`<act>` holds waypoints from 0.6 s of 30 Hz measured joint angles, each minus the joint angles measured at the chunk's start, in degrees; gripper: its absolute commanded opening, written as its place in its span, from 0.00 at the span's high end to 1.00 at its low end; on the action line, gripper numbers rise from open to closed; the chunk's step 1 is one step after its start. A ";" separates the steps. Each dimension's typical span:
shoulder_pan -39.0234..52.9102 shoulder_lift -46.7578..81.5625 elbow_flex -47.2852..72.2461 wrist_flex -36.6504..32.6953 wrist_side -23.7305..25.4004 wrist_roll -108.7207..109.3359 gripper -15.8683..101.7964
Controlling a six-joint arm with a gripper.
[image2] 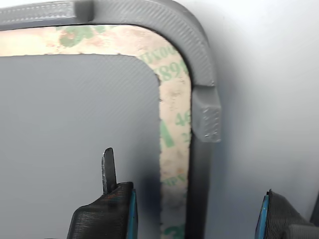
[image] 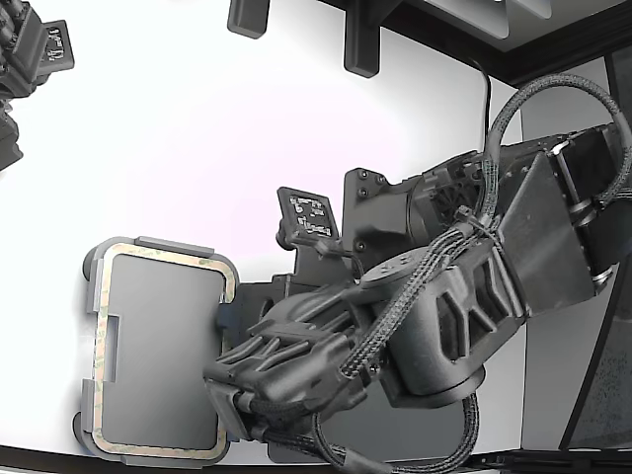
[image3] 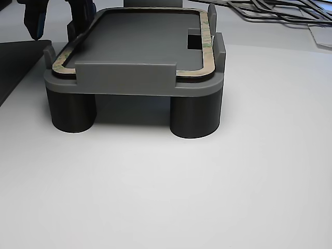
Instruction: Move top rectangular frame to the holder.
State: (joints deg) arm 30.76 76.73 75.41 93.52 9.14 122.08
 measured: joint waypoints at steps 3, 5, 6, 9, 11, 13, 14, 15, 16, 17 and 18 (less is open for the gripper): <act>0.00 0.00 -2.46 -0.09 2.81 -3.43 0.02; 0.26 0.79 -3.34 -1.32 5.89 -7.47 0.02; 0.35 2.11 -3.25 -2.20 7.73 -10.02 0.02; 0.44 6.86 -0.70 -5.63 13.45 -19.95 0.02; 0.44 10.37 0.70 -7.38 17.31 -27.77 0.02; 0.44 14.33 2.99 -9.23 20.57 -35.68 0.02; 0.09 16.52 4.92 -10.63 21.53 -39.81 0.02; -0.53 18.98 7.21 -12.22 22.06 -43.86 0.02; -1.32 21.62 9.67 -13.89 22.06 -47.81 0.02; -2.20 24.43 12.48 -15.64 21.97 -51.86 0.02; -3.08 27.51 15.38 -17.67 21.80 -55.90 0.02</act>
State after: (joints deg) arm 27.69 104.24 90.79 75.85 30.94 66.18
